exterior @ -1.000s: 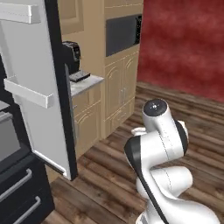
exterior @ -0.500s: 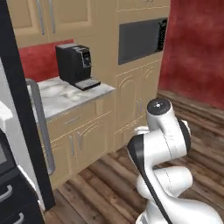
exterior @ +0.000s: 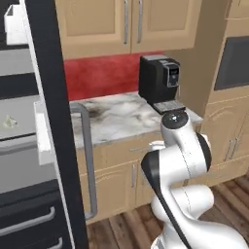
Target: Open the fridge, remove the pear, garlic, and fish, and place them on any counter.
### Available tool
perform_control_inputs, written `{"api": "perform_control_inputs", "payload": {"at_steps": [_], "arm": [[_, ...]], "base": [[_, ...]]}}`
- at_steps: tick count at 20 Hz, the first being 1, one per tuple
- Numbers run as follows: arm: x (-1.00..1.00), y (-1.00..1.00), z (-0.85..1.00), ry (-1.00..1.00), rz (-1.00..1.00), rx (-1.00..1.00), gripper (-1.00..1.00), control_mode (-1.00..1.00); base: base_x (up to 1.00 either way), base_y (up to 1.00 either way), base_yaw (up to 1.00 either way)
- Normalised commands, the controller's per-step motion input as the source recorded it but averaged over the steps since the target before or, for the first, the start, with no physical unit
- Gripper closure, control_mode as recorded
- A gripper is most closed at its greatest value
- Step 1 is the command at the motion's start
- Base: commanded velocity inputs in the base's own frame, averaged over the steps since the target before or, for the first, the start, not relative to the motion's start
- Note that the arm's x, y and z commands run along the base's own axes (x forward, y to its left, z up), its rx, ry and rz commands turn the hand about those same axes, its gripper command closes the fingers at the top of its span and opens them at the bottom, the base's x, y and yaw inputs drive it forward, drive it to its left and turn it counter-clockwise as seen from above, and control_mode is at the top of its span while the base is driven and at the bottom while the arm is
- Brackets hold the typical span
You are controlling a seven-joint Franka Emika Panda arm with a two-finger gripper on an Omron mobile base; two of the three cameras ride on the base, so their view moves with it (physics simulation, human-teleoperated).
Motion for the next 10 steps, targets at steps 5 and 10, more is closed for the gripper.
{"api": "perform_control_inputs", "payload": {"at_steps": [5,10], "arm": [[0.00,0.00,0.00,0.00,0.00,0.00,1.00,1.00],[0.00,0.00,0.00,0.00,0.00,0.00,1.00,1.00]], "base": [[0.82,-0.68,0.48],[0.95,-0.72,0.39]]}}
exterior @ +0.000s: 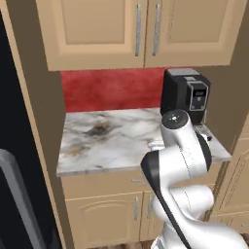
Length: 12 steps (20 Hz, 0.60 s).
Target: Open the fridge, remove the pear, garlic, and fish, and place them on any counter.
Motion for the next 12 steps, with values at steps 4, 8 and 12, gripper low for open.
{"api": "perform_control_inputs", "payload": {"at_steps": [4,8,12], "arm": [[0.00,0.00,0.00,0.00,0.00,0.00,1.00,1.00],[0.94,-0.04,-0.14,0.05,0.14,0.04,1.00,-1.00],[1.00,-0.10,-0.63,0.00,0.01,0.00,1.00,-1.00]], "base": [[1.00,-0.34,0.28],[0.00,0.00,0.00],[0.00,0.00,0.00]]}}
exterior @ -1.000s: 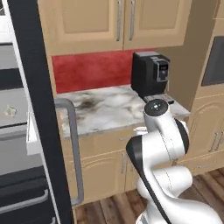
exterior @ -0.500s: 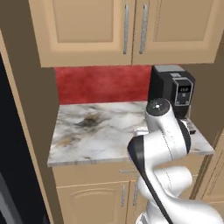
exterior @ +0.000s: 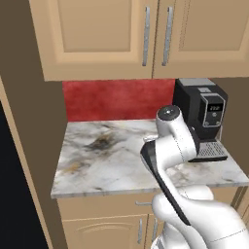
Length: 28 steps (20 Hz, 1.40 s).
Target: Open the fridge, remove the pear, garlic, and fish, and place them on any counter.
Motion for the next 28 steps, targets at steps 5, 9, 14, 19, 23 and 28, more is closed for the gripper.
{"api": "perform_control_inputs", "payload": {"at_steps": [5,9,14,19,23,28], "arm": [[1.00,-0.24,-0.95,0.06,0.00,-0.08,1.00,-1.00],[0.98,-0.34,-1.00,0.13,0.00,-0.07,1.00,-1.00],[0.72,-0.38,-0.79,0.15,0.00,-0.02,1.00,-1.00],[0.87,-0.09,-0.68,0.21,0.00,0.00,1.00,-1.00],[0.89,0.00,-0.58,0.13,0.00,0.00,1.00,-1.00],[0.30,-0.05,-0.18,0.00,0.02,0.00,-1.00,-1.00]], "base": [[0.00,0.00,0.00],[0.00,0.00,0.00],[0.00,0.00,0.00],[0.00,0.00,0.00],[0.00,0.00,0.00],[0.00,0.00,0.00]]}}
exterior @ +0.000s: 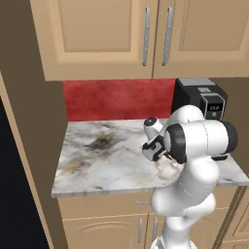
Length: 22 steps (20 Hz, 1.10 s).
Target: Open the fridge, remove the pear, garlic, and fish, and place them on any counter.
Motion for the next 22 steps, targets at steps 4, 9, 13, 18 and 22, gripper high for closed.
{"api": "perform_control_inputs", "payload": {"at_steps": [4,9,13,18,22], "arm": [[-0.58,-0.02,0.07,-0.15,0.04,0.05,-1.00,-1.00],[-0.88,0.00,0.44,-0.26,0.03,0.12,-1.00,-1.00],[-0.99,0.05,0.97,-0.33,0.05,0.15,-1.00,-1.00],[-0.98,0.18,1.00,-0.30,0.08,0.08,-1.00,-1.00],[-0.92,0.18,0.82,-0.19,0.06,0.01,-1.00,-1.00]], "base": [[0.00,0.00,0.00],[0.00,0.00,0.00],[0.00,0.00,0.00],[0.00,0.00,0.00],[0.00,0.00,0.00]]}}
